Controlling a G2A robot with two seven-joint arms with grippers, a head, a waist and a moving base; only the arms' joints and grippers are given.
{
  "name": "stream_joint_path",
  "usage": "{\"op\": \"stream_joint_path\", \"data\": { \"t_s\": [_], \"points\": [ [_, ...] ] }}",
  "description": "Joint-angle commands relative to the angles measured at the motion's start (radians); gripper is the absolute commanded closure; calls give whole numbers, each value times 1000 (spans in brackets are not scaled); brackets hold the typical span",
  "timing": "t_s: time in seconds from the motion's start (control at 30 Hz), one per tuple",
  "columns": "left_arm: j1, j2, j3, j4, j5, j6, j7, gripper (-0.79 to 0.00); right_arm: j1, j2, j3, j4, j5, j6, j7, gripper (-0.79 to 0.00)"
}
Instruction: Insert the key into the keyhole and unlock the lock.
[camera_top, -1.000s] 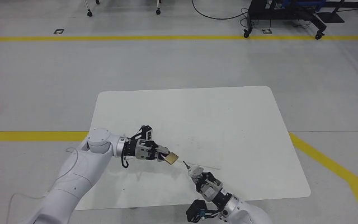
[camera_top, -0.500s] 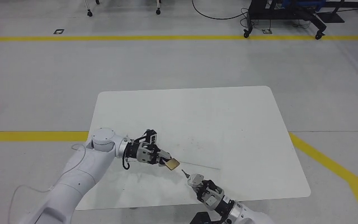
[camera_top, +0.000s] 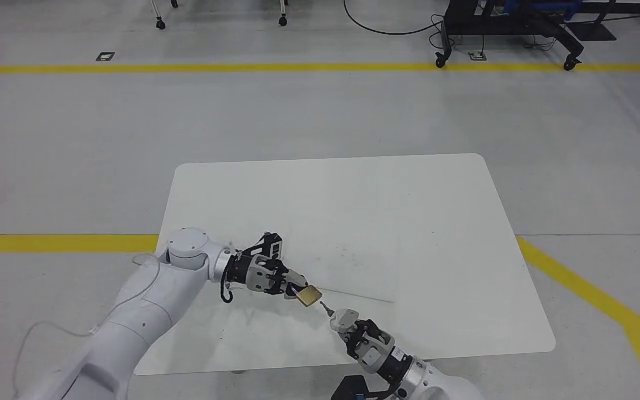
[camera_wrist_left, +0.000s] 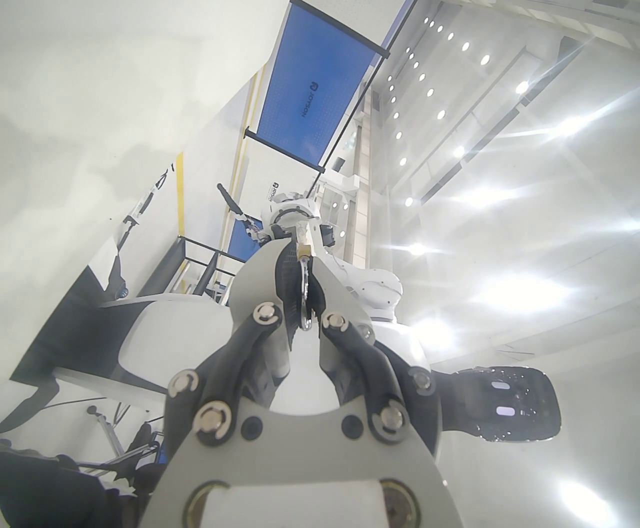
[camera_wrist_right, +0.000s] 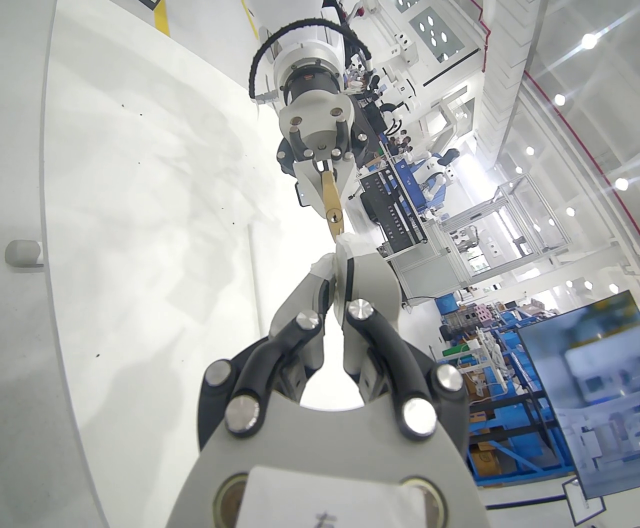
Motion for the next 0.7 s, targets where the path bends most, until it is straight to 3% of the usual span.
{"op": "stream_joint_path", "data": {
  "t_s": [0.0, 0.67],
  "points": [
    [-4, 0, 9, 3, -1, -2, 0, 0, 4, -1, -9, 2, -7, 1, 8, 0],
    [-27, 2, 63, 24, -32, -20, 0, 0, 9, 2, -38, 4, -34, 13, 30, 0]
  ]
}}
